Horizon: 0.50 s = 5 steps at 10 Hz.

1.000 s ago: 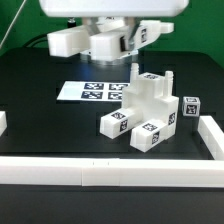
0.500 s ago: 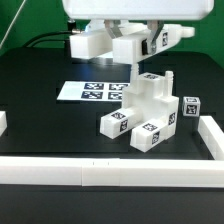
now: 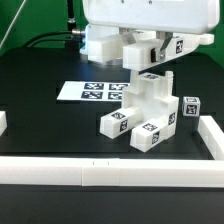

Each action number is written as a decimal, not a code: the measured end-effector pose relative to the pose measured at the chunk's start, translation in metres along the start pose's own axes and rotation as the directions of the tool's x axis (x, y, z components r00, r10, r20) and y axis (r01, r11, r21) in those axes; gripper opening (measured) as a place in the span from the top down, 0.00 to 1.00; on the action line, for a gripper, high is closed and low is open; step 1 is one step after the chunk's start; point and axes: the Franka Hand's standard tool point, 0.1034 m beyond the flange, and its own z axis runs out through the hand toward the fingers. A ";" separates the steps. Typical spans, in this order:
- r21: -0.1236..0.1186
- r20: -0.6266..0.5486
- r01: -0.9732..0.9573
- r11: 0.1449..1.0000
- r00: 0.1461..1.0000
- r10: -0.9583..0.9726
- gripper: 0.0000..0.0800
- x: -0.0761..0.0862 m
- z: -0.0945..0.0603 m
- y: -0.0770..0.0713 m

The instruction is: Assemble chair

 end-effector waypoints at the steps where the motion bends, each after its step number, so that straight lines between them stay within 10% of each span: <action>1: -0.002 0.002 -0.004 1.000 1.000 0.004 0.64 -0.001 0.002 0.000; 5: -0.021 0.014 0.012 1.000 1.000 -0.012 0.64 -0.017 0.017 -0.002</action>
Offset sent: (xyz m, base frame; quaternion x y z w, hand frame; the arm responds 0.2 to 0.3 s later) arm -0.0159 0.0099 -0.0121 -0.0179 0.0105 0.0158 0.9997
